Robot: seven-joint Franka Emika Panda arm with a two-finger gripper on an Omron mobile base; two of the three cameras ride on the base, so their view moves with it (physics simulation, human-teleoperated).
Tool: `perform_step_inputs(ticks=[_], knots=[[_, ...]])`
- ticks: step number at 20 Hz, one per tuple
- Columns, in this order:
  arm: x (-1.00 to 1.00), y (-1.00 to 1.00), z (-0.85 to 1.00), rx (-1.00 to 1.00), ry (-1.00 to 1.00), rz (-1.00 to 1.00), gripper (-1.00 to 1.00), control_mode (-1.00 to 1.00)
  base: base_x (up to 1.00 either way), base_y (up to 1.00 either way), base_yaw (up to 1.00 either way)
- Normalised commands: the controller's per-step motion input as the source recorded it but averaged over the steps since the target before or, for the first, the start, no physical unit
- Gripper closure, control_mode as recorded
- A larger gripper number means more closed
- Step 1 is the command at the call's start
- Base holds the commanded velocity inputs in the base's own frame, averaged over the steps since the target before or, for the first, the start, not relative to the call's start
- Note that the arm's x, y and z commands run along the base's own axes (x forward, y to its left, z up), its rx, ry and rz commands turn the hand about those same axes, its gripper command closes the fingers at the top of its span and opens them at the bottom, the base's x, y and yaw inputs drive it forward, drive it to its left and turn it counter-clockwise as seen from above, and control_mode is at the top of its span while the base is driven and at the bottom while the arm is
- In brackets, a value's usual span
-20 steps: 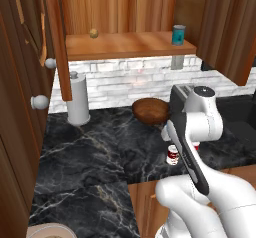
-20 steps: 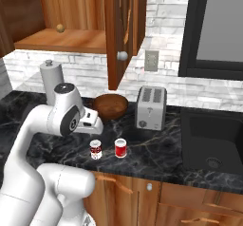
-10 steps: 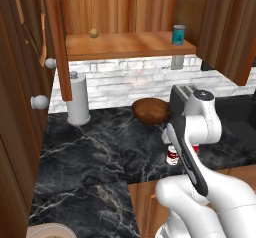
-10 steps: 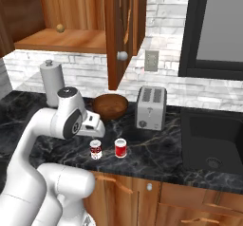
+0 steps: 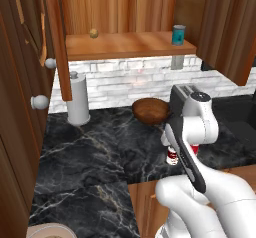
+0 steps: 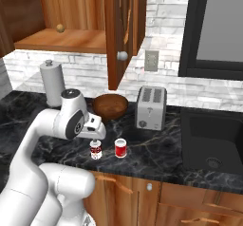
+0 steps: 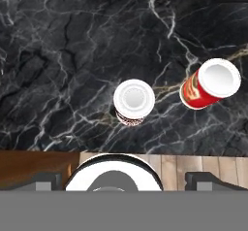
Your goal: Pick the cans from the counter and place them in their designated side in the cabinet.
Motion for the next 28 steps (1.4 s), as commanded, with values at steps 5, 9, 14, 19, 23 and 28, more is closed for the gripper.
perform_step_inputs(ticks=[5,9,14,19,23,28], knots=[[0.05,0.0,-0.12,0.0,0.05,0.0,-1.0,-1.0,0.0,0.0,0.0],[0.08,-0.02,-0.11,0.0,0.05,0.0,-1.0,-1.0,0.0,0.0,0.0],[0.08,-0.03,-0.09,0.0,0.02,0.0,-1.0,-1.0,0.0,0.0,0.0],[0.09,-0.04,-0.09,0.0,0.0,0.0,-1.0,-1.0,0.0,0.0,0.0],[0.09,-0.04,-0.1,0.0,0.0,0.0,-1.0,-1.0,0.0,0.0,0.0],[0.09,0.0,-0.14,0.0,0.0,0.0,-1.0,-1.0,0.0,0.0,0.0]])
